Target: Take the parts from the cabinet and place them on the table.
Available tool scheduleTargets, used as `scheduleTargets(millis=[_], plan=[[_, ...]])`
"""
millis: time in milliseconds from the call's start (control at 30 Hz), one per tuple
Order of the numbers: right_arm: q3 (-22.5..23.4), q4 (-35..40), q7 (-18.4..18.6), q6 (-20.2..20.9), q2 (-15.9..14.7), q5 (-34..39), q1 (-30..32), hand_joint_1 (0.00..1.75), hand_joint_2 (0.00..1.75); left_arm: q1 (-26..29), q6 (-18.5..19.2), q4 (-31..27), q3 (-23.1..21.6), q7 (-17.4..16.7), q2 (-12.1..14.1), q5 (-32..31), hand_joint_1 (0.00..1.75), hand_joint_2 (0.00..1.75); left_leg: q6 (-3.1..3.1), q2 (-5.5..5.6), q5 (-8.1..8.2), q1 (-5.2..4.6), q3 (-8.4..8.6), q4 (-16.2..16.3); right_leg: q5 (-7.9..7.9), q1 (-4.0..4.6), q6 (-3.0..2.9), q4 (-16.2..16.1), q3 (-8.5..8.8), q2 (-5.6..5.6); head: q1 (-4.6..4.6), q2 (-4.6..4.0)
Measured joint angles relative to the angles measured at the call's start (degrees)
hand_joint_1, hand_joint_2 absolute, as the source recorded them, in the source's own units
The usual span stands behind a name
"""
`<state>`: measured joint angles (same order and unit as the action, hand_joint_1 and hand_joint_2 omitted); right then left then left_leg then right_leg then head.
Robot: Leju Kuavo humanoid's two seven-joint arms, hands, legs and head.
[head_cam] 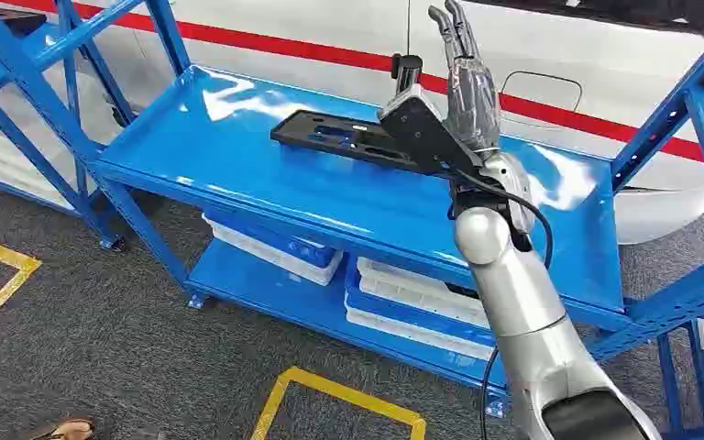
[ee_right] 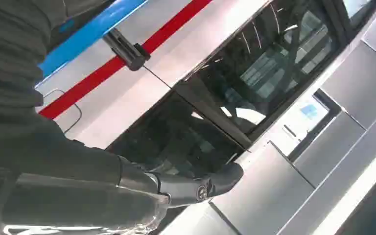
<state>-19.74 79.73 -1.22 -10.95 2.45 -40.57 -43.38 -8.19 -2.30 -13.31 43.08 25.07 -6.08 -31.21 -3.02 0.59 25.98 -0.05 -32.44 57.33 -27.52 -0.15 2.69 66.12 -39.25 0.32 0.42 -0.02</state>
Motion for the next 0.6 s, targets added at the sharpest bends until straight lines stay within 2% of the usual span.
scheduleTargets(millis=[33,67,100,133,167,200,233,267,300,367,400,433,467,500,533,567,600], plan=[[-0.1,0.2,0.0,0.0,-0.1,0.0,-0.1,0.0,1.75,0.0,0.0,0.0,0.0,0.0,-0.1,0.0,0.0,0.0,0.17,0.0,0.35,-0.01,0.5,0.0,2.94,0.03,0.34,-5.6,2.22,-0.03,0.07,0.0],[-0.1,0.2,0.0,0.1,-0.2,0.0,-0.2,0.0,1.75,-0.1,0.0,0.0,0.0,0.0,-0.2,0.0,0.0,0.0,0.47,0.0,0.72,-0.29,0.81,0.2,3.79,0.26,-0.47,-8.7,2.78,-0.18,0.03,0.0],[-0.1,0.2,0.0,0.2,-0.2,0.0,-0.3,0.0,1.75,-0.1,0.0,0.0,0.0,0.0,-0.2,0.0,0.0,0.0,0.7,0.07,0.93,-0.28,0.74,0.0,2.15,0.43,-1.86,-8.6,2.96,-0.29,0.02,0.0],[-0.2,0.3,0.0,0.3,-0.1,0.0,-0.3,0.0,1.75,-0.3,0.0,0.0,0.0,0.0,-0.4,0.0,0.0,0.0,1.11,0.02,1.01,-0.21,0.62,-0.2,3.33,1.12,-2.15,-8.6,3.69,-0.18,-0.11,0.0],[-0.2,0.4,0.0,0.3,-0.2,0.0,-0.3,0.0,1.75,-0.2,0.0,0.0,0.0,-0.1,-0.3,0.0,0.0,0.0,1.39,-0.06,0.7,-0.31,0.9,0.7,3.74,0.94,-2.88,-9.0,2.97,-0.23,0.02,0.02],[-0.1,0.4,0.1,0.4,-0.3,0.0,-0.3,0.0,1.75,-0.3,0.0,0.0,0.0,-0.1,-0.3,0.0,0.0,0.0,1.44,-0.12,0.75,-0.32,1.0,0.6,3.8,0.12,-3.29,-9.1,4.08,-0.22,-0.04,0.0],[-0.2,0.5,0.1,0.4,-0.3,0.0,-0.3,0.0,1.75,-0.3,0.0,0.0,0.0,0.0,-0.2,0.0,0.0,0.0,1.75,-0.19,1.43,-0.15,0.24,1.4,3.88,-0.54,-3.25,-9.4,4.81,-0.26,0.11,0.02],[-0.1,0.5,0.1,0.4,-0.3,0.0,-0.6,0.0,1.75,-0.4,0.0,0.0,0.1,0.0,-0.3,0.0,0.0,0.0,2.21,-0.22,1.8,-0.11,-0.58,3.6,3.7,-0.51,-3.45,-9.4,5.12,-0.27,0.0,0.0],[-0.2,0.5,0.1,0.5,-0.2,0.0,-0.7,0.0,1.75,-0.5,0.0,0.0,0.1,0.0,-0.3,0.0,0.0,0.0,2.66,-0.27,2.92,0.26,-2.54,7.1,3.51,-0.47,-3.74,-9.4,5.38,-0.26,-0.46,0.0],[-0.3,0.5,0.0,0.6,-0.2,0.1,-0.7,0.0,1.75,-0.5,0.0,0.0,0.3,0.0,-0.3,0.2,0.0,0.0,3.42,-0.34,5.97,0.74,-7.49,14.4,3.04,-0.25,-4.32,-9.4,5.69,-0.24,-0.43,0.0],[-0.3,0.4,-0.1,0.6,-0.2,0.2,-0.7,0.0,1.75,-0.4,0.1,0.0,0.3,0.1,-0.3,0.4,0.0,0.0,3.7,-0.4,6.52,0.9,-9.37,16.2,2.77,-0.25,-4.29,-9.4,5.88,-0.21,-0.44,0.0],[-0.3,0.3,-0.2,0.6,-0.2,0.4,-0.7,0.0,1.75,-0.4,0.2,0.0,0.3,0.2,-0.3,0.5,0.0,0.0,3.8,-0.41,5.63,1.09,-9.93,15.5,2.52,-0.25,-4.25,-9.4,6.15,-0.16,-0.43,0.0],[-0.3,0.2,-0.3,0.6,-0.2,0.5,-0.6,0.0,1.75,-0.4,0.3,0.0,0.3,0.2,-0.3,0.5,0.0,0.0,3.81,-0.45,3.14,1.24,-9.24,12.6,2.16,-0.27,-4.11,-9.4,6.57,-0.13,-0.48,0.0],[-0.3,0.1,-0.5,0.6,-0.2,0.6,-0.6,0.0,1.75,-0.4,0.3,0.0,0.3,0.4,-0.2,0.6,0.0,0.0,3.78,-0.48,-0.23,1.34,-7.41,7.7,1.82,-0.3,-3.96,-9.4,7.1,-0.1,-0.43,0.0],[-0.3,0.1,-0.6,0.6,-0.2,0.7,-0.7,0.0,1.75,-0.4,0.3,0.0,0.3,0.5,-0.2,0.6,0.0,0.0,3.49,-0.55,-3.53,1.35,-5.06,2.3,1.42,-0.31,-3.76,-9.4,7.64,-0.11,-0.48,0.0],[-0.3,0.1,-0.7,0.6,-0.2,0.7,-0.7,0.0,1.75,-0.4,0.4,0.0,0.3,0.6,-0.1,0.6,0.0,0.0,3.19,-0.66,-3.47,1.13,-4.22,0.2,1.16,-0.26,-3.44,-9.4,8.02,-0.13,-0.33,0.0],[-0.4,0.1,-0.8,0.6,-0.2,0.8,-1.0,0.0,1.75,-0.5,0.4,0.0,0.3,0.7,-0.1,0.6,0.0,0.0,2.83,-0.8,-1.05,0.65,-4.36,0.2,1.06,-0.09,-3.15,-9.5,7.87,-0.11,-0.31,0.0]])
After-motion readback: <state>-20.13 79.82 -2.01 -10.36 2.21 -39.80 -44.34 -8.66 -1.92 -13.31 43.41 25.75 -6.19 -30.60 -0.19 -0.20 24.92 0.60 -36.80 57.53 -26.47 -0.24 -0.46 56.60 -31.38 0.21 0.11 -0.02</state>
